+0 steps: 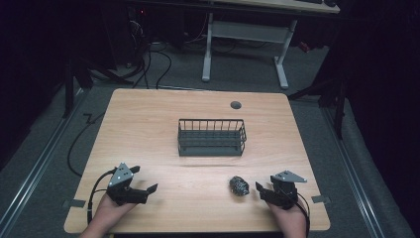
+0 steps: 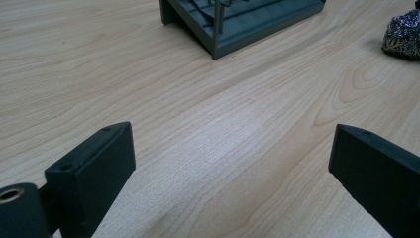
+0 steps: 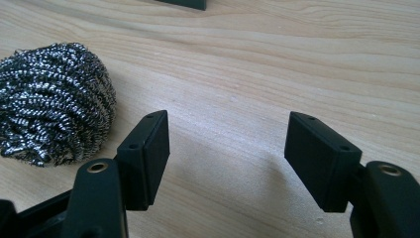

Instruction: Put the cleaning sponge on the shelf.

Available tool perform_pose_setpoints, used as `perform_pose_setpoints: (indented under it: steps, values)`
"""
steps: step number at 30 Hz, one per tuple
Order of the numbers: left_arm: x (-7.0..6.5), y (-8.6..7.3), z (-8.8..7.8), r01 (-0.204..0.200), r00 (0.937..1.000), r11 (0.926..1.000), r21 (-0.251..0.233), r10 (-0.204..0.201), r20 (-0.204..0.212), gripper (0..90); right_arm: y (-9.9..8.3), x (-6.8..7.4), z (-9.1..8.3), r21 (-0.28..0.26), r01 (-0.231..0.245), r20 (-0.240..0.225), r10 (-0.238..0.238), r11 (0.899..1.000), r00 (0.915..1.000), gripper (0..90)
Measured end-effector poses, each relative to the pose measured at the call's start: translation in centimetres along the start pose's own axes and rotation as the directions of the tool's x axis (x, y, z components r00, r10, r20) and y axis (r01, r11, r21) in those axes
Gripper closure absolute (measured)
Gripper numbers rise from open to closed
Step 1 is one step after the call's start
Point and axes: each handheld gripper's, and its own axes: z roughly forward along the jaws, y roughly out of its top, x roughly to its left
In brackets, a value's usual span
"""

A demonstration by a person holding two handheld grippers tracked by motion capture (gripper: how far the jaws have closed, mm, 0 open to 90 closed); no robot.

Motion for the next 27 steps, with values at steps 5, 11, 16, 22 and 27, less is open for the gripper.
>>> perform_pose_setpoints:
  steps: [5,11,16,22,27]
  values:
    - [-0.1,0.0,0.0,-0.003,1.0,1.0,-0.001,0.003,0.0,5.0,0.0,0.4,-0.1,0.002,0.005,0.028,-0.005,1.0,0.9996,31.1]
    - [-0.2,-0.1,-0.1,0.004,1.0,1.0,0.0,-0.004,0.005,5.2,1.0,0.5,-0.2,0.057,0.026,0.015,-0.027,0.998,0.9995,30.5]
    - [-0.1,-0.1,-0.1,0.006,1.0,1.0,-0.004,-0.006,0.004,5.1,1.9,0.3,-0.3,0.082,0.0,-0.004,0.001,0.997,1.0,27.9]
    - [0.0,-0.1,-0.2,0.01,0.9999,0.9999,-0.01,-0.01,0.004,5.2,2.3,0.0,-0.2,0.143,-0.024,-0.015,0.026,0.989,0.9996,27.1]
    - [0.0,-0.1,-0.2,0.008,0.9999,0.9999,-0.012,-0.008,0.008,5.2,2.7,0.0,-0.2,0.194,-0.013,-0.019,0.017,0.981,0.9997,27.1]
